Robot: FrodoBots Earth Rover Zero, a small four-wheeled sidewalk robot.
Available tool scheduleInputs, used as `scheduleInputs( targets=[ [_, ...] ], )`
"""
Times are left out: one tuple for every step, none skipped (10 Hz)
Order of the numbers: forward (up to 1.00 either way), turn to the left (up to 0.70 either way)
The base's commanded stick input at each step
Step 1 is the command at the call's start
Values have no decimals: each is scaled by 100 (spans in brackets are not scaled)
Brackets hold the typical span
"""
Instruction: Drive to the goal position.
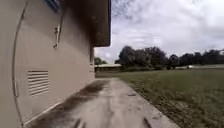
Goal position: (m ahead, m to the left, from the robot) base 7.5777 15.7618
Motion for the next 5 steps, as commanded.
scheduleInputs(
  targets=[
    [69,3],
    [69,3],
    [69,3],
    [69,3],
    [69,3]
  ],
)
